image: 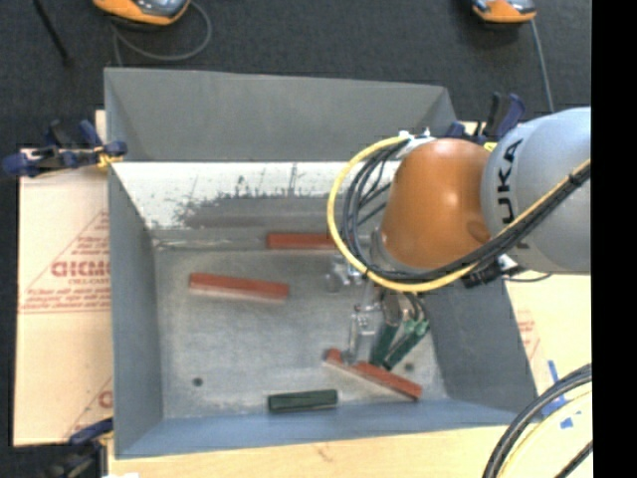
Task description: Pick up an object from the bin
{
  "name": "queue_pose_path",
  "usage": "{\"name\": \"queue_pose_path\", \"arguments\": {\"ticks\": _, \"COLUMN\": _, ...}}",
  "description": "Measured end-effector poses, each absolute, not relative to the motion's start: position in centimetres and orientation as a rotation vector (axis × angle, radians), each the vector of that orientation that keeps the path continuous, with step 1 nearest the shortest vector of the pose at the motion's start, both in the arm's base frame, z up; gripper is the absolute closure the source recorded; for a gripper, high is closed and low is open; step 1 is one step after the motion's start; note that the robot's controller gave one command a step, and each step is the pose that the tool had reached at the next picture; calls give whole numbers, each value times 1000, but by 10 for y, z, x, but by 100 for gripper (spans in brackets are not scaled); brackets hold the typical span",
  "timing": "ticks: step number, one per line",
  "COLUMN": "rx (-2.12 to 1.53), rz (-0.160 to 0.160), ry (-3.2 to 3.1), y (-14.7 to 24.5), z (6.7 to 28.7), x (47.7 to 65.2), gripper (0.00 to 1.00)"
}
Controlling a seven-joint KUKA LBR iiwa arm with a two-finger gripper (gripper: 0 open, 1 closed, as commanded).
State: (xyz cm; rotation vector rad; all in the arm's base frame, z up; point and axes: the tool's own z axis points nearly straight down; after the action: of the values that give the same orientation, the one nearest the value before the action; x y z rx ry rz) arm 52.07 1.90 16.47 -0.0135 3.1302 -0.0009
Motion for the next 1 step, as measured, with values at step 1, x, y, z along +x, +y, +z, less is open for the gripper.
{"name": "queue_pose_path", "arguments": {"ticks": 1, "rx": -21, "rz": -4, "ry": 3146, "y": -49, "z": 92, "x": 499, "gripper": 0}}
